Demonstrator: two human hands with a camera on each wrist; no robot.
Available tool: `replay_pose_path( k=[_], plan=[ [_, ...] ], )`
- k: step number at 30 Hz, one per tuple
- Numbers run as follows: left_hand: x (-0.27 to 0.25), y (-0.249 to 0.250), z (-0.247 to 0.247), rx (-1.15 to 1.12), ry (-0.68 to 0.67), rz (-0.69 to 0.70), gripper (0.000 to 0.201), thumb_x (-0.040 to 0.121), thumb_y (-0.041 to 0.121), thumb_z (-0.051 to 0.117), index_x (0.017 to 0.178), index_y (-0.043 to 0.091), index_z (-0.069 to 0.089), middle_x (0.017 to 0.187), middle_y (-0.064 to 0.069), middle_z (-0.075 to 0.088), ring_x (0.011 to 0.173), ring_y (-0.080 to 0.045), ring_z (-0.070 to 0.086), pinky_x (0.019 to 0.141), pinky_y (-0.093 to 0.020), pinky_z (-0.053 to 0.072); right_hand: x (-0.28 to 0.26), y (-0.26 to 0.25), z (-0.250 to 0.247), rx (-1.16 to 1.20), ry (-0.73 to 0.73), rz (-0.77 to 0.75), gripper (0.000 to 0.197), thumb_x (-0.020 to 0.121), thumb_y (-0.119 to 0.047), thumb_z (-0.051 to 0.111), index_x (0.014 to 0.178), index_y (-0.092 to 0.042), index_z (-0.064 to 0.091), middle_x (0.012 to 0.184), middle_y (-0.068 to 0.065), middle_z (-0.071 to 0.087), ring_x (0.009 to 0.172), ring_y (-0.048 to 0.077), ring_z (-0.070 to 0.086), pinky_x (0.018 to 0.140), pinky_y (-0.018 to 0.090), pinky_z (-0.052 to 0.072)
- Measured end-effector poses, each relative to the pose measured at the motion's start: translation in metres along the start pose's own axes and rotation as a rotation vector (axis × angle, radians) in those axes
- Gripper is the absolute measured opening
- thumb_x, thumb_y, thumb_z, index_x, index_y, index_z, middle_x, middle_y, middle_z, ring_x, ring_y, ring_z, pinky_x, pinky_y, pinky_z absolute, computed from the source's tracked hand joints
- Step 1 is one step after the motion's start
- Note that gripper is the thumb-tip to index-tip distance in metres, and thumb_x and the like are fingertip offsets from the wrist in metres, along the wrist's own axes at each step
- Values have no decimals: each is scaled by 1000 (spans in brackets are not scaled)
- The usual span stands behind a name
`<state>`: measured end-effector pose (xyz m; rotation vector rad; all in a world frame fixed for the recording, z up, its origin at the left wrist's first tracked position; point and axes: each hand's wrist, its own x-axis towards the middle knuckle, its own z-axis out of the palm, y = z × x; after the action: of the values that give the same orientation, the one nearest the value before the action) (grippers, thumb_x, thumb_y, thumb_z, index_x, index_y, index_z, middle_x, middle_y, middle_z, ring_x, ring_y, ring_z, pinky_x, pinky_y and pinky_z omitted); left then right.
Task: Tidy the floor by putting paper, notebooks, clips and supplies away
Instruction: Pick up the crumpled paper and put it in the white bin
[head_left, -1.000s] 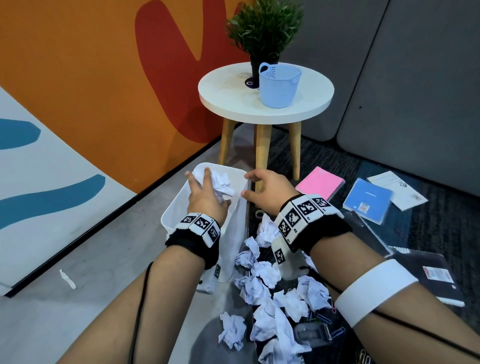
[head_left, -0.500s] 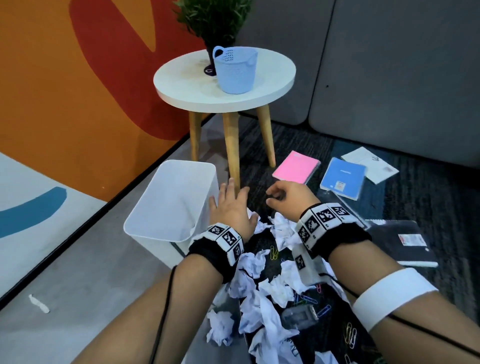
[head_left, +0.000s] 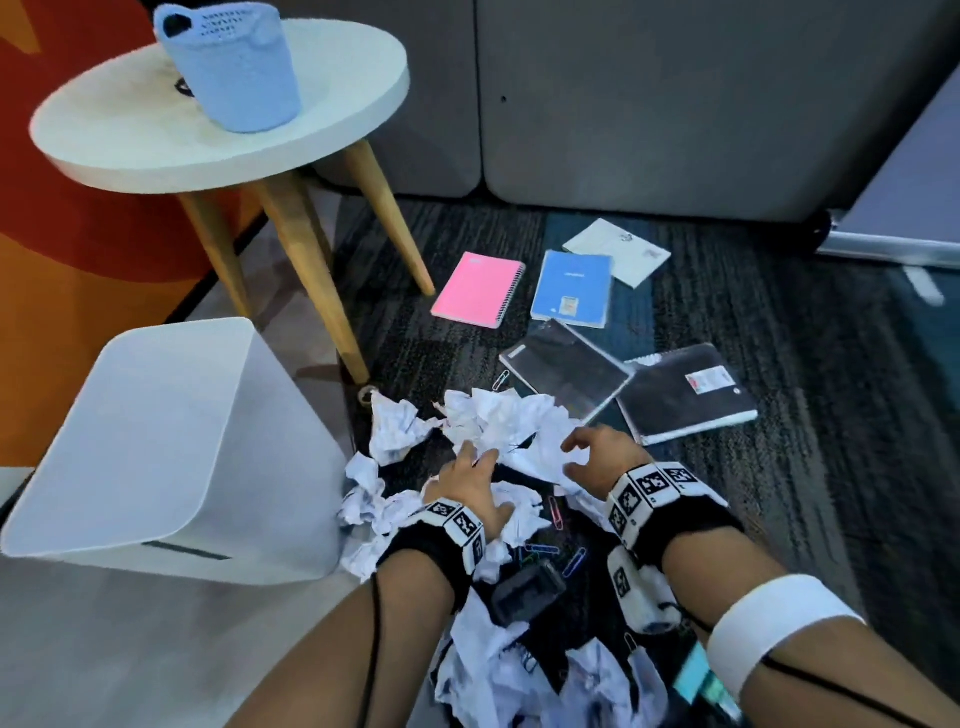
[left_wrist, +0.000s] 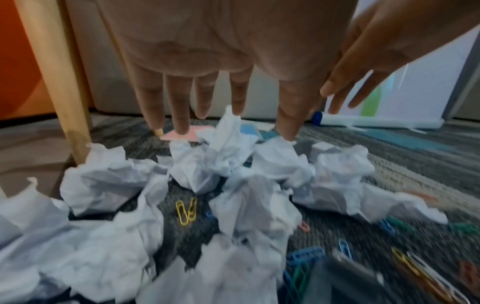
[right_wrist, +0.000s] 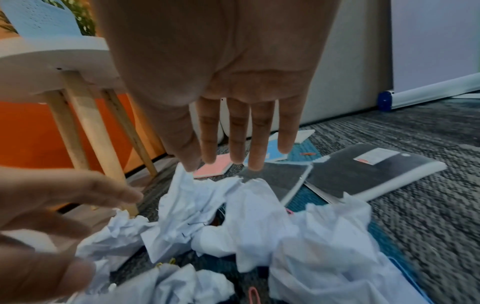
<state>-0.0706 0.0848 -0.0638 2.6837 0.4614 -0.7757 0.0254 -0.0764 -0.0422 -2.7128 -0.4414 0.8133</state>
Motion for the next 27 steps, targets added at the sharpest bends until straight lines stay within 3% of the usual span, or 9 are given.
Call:
replay_pose_path(
  k=[5, 9, 11, 15, 19, 24, 27],
  plan=[
    [16, 12, 40, 38, -221, -2, 86, 87, 48, 57, 148, 42, -2, 159, -2, -19, 140, -36, 28, 107, -50, 38, 2, 32, 16, 6, -17, 63, 38, 83, -27, 59, 121, -29, 55, 135, 6, 44, 118, 25, 53, 100, 34, 44],
    [22, 19, 53, 10, -275, -9, 84, 91, 27, 59, 149, 41, 1, 158, -3, -20, 138, -36, 31, 105, -49, 39, 5, 48, 27, 34, -3, 73, 41, 84, -25, 58, 124, -27, 53, 137, 5, 42, 121, 24, 50, 102, 31, 42],
    [22, 21, 59, 42, -250, -30, 84, 90, 17, 60, 149, 40, 6, 159, -4, -15, 138, -35, 28, 107, -46, 38, 6, 52, 31, 35, 0, 72, 41, 85, -25, 57, 126, -27, 52, 136, 5, 42, 120, 22, 51, 99, 28, 41],
    [21, 21, 65, 36, -185, -23, 80, 88, 15, 61, 148, 35, 12, 158, -6, -4, 138, -35, 24, 107, -46, 38, 5, 63, 37, -9, -23, 83, 42, 86, -26, 57, 127, -26, 51, 140, 6, 39, 122, 22, 50, 98, 26, 41],
    [19, 17, 62, -113, -73, -9, 70, 91, 22, 53, 148, 31, 13, 157, -6, 4, 137, -34, 28, 108, -44, 37, 7, 71, 43, -85, -48, 96, 46, 85, -26, 57, 130, -28, 47, 141, 4, 38, 128, 24, 42, 103, 32, 41],
    [16, 18, 53, -186, 35, 45, 67, 90, 27, 53, 148, 25, 21, 154, -7, 17, 135, -30, 33, 110, -40, 35, 11, 73, 54, -301, -36, 61, 58, 84, -39, 59, 137, -31, 36, 144, 0, 38, 135, 24, 31, 109, 42, 30],
    [12, 19, 49, -199, 50, 52, 66, 90, 32, 52, 148, 21, 23, 151, -7, 23, 134, -28, 35, 110, -41, 34, 11, 73, 64, -365, 15, 67, 63, 84, -40, 60, 139, -31, 30, 144, -3, 41, 136, 24, 29, 108, 41, 28]
  ],
)
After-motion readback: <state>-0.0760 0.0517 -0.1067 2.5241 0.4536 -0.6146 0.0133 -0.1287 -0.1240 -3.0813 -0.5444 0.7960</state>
